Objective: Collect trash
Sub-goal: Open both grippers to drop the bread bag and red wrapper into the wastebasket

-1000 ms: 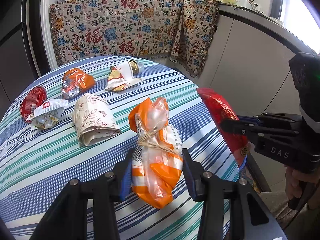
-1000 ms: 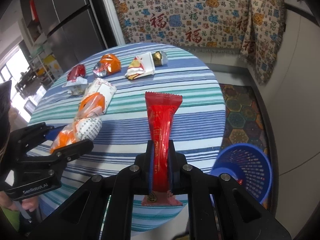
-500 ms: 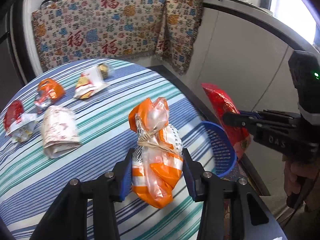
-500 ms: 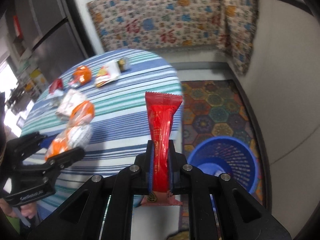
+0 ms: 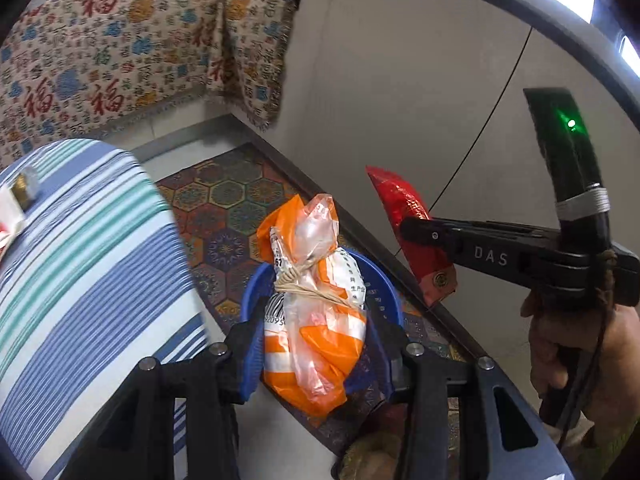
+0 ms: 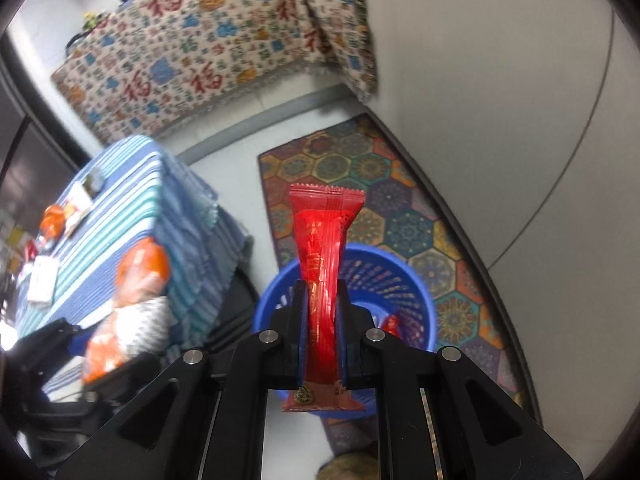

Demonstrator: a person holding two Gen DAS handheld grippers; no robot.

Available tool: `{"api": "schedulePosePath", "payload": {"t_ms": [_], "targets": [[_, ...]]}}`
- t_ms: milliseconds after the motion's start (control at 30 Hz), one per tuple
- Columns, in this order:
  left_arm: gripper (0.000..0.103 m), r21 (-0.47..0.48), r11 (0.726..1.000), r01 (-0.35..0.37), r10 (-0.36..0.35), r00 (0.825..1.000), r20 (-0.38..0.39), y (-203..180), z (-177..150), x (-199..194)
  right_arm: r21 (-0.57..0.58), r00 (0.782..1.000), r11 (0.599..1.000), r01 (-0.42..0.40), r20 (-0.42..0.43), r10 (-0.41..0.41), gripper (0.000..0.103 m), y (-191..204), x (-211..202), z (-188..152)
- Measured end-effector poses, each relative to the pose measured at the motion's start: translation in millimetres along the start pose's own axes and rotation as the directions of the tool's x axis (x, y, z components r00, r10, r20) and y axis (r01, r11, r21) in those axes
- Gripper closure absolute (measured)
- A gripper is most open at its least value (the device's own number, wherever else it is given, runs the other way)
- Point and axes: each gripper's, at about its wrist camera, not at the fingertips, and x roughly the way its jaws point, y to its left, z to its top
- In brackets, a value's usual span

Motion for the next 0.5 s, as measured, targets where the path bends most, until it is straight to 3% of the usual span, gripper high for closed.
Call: {"api": "schedulePosePath", "payload": {"t_ms": [200, 267, 300, 400, 500], "targets": [[0.054, 0.026, 1.000, 0.014, -0.013, 0.999, -0.031, -11, 9, 51, 0.054, 1.000, 0.999, -0.007, 0.016, 0.006, 0.086, -24, 7, 3], [0.047, 0.040, 0.999, 0.013, -0.012, 0.999, -0.043, -13, 12, 66, 0.071, 1.000, 0.997, -0.015, 0.025, 0.014, 0.071, -29, 9, 5], [0.042, 0.042, 0.999, 0.012, -0.010, 0.999, -0.046, -13, 13, 72, 0.082, 0.999, 0.996, -0.017, 0.029, 0.014, 0.058, -32, 10, 6], [0.042, 0.027, 1.000, 0.011, -0.010, 0.999, -0.047, -11, 18, 84, 0.104, 0.999, 0.994, 0.012, 0.040, -0.016, 0.056, -39, 4, 5], [0.042, 0.007, 1.000, 0.015, -0.014, 1.000, -0.025, -10, 19, 77, 0.111, 0.996, 0.993, 0.037, 0.074, -0.046, 0.040, -42, -9, 6]]}}
